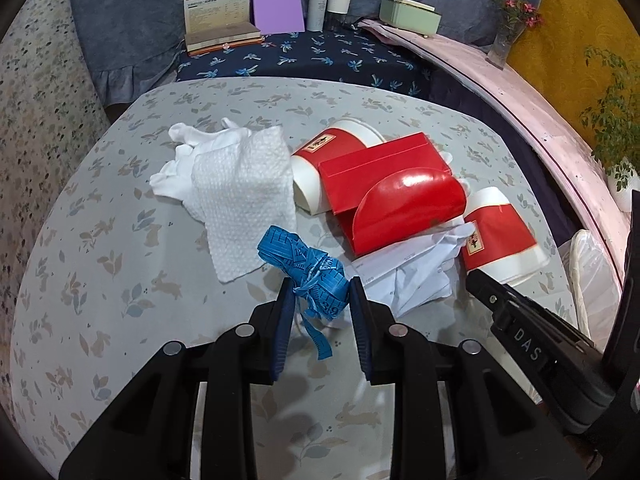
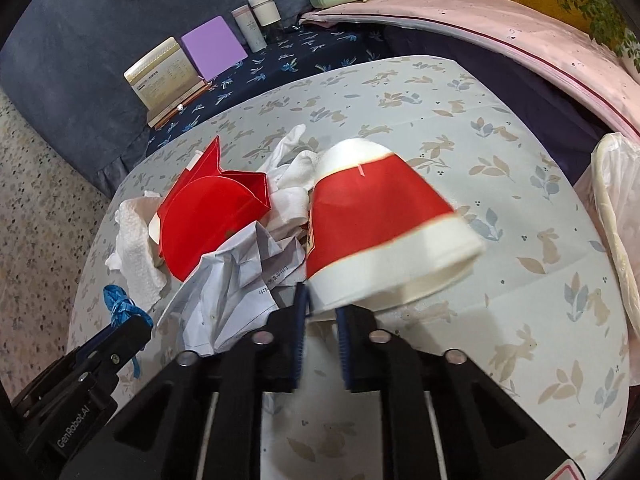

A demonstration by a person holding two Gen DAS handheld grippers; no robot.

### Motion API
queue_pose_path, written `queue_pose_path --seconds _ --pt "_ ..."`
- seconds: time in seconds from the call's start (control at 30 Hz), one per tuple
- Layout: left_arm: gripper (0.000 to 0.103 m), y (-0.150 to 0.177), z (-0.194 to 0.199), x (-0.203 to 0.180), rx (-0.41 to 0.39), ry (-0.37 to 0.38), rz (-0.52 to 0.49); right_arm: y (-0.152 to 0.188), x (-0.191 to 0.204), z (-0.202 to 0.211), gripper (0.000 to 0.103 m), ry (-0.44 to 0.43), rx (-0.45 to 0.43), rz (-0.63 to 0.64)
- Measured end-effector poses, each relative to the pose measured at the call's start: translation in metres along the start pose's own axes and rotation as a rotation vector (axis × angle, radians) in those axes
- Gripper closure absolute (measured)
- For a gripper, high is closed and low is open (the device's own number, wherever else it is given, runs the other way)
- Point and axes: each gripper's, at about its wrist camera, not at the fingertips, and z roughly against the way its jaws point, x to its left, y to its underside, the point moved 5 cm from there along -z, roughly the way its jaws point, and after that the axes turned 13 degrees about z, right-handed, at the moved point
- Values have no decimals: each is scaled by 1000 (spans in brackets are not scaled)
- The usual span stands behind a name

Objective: Collect trash
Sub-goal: 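Lift the blue tape measure with the left gripper while the right grasps the red-and-white paper cup, then carry the tape and cup over the bin and open both grippers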

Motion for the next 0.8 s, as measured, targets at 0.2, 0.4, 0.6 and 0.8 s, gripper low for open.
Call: queue_pose_path --seconds 0.2,0.4,0.6,0.8 --pt "76 -3 5 -20 -16 19 -35 -4 -10 20 100 16 -40 3" --pt "76 0 15 -63 -25 69 -85 -13 -37 60 100 63 -108 7" --pt "76 15 25 -117 -26 129 -156 -16 -74 101 100 120 -170 -4" --pt "76 37 31 -178 -14 188 -243 -11 -124 138 100 197 -214 -39"
